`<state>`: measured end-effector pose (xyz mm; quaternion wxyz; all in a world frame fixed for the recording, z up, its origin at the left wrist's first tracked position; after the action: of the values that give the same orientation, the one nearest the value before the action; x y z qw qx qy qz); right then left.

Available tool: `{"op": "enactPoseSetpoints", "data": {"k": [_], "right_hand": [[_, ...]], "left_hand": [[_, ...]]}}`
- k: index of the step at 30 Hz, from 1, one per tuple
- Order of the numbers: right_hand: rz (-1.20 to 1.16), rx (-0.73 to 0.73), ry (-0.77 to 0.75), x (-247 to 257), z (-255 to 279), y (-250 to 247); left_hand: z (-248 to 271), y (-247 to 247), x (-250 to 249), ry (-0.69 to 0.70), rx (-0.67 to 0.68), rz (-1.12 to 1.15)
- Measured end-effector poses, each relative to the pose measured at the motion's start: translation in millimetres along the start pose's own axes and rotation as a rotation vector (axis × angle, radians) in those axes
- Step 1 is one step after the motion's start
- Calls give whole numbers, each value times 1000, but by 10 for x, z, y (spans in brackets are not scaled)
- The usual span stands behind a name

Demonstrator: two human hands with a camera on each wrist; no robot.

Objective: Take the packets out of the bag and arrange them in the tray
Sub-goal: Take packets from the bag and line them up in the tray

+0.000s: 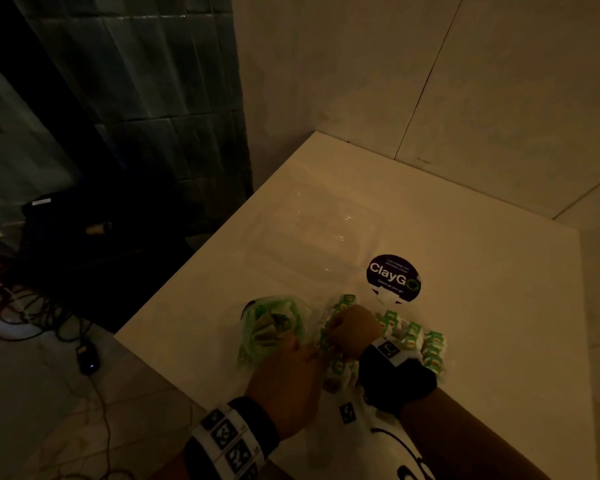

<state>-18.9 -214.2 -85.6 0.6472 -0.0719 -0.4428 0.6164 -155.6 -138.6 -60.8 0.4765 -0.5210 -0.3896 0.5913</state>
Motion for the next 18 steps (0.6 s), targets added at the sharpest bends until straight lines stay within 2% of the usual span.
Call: {"op": "enactPoseSetpoints", "data": {"k": [5, 7, 9, 13, 18], "right_hand": [[107, -51, 10, 3, -33, 26], [118, -59, -4, -6, -40, 15], [109, -74, -15, -26, -55, 8], [121, -123, -28, -60, -61, -6], [102, -169, -54, -106, -62, 12]], "left_hand": [[-132, 392, -18, -110, 285, -86], [-172, 467, -30, -130, 353, -128], [-204, 466, -51, -145, 367, -110], [-244, 462, -76, -218, 309, -28], [-236, 408, -122, -205, 305, -12]]}}
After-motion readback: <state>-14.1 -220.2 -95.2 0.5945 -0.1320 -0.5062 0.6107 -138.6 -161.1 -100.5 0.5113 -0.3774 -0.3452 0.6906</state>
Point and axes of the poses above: each hand's wrist, its own z-axis away from the middle knuckle, its own y-axis out of the palm, x = y × z, the point moved 2 cm from there along -z, towards the middle knuckle, and after that the axes turned 1 degree about -y, right-handed, at the moved point
